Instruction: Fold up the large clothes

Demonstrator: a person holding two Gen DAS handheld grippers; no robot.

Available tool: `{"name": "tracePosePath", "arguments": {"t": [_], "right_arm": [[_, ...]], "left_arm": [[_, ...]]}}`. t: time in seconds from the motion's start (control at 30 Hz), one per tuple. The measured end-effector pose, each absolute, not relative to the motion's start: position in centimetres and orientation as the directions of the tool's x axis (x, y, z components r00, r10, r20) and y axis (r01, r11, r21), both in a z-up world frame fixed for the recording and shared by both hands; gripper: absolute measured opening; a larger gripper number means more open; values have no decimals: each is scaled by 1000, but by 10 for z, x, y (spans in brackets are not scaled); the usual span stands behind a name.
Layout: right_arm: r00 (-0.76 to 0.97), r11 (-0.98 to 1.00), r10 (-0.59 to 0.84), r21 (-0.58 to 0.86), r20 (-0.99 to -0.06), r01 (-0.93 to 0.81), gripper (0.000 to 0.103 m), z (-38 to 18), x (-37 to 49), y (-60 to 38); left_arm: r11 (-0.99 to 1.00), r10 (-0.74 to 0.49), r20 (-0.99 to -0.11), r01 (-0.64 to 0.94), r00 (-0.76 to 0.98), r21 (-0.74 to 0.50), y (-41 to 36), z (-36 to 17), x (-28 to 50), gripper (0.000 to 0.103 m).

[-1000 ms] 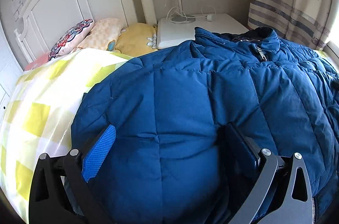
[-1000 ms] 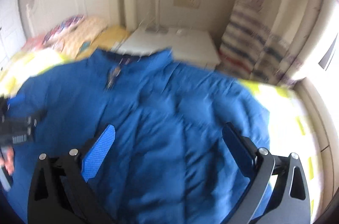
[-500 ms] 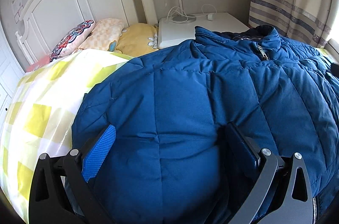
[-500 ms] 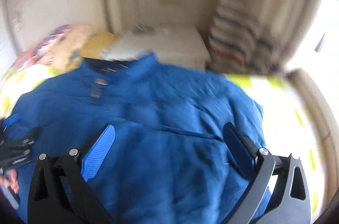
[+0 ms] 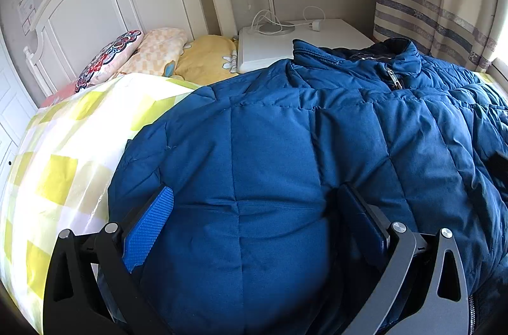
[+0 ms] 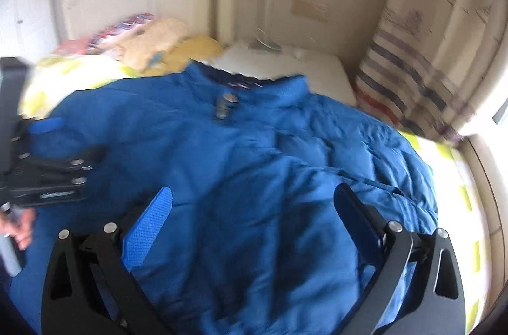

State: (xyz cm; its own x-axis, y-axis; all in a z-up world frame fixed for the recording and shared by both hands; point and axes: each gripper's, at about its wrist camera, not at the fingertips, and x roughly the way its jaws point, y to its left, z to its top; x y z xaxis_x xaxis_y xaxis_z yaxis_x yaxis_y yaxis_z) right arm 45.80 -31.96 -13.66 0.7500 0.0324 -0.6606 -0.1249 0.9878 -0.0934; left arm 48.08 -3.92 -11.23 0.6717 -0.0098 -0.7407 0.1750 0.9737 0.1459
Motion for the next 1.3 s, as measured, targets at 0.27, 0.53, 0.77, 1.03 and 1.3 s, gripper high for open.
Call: {"name": "tracePosePath", "arguments": {"t": [0.27,0.53,0.77,1.03,1.3], "right_arm": [[721,975,19,-146,-692,-166,101,-167,462,-302],[719,976,22,-142,-695,-166,101,-166,464,-305],[682,987,70,-51,-728,-155,101,-141,427,-321],[597,986,62,-44,-800,-161,101,-176,326,-332],[631,990,103,18,-769,-140,101,-160,246,-351]], "left_arm": [[974,-9,-740,174,673,146,-39,-112,481,99],[974,-7,-741,172,671,146,-39,-113,481,99],[984,-98,-764,175,638,21,-15,-81,438,98],[969,-75,-817,236,571,75,9,-104,306,98],[983,-122,-806,182,579,-18,42,-89,236,98]]}}
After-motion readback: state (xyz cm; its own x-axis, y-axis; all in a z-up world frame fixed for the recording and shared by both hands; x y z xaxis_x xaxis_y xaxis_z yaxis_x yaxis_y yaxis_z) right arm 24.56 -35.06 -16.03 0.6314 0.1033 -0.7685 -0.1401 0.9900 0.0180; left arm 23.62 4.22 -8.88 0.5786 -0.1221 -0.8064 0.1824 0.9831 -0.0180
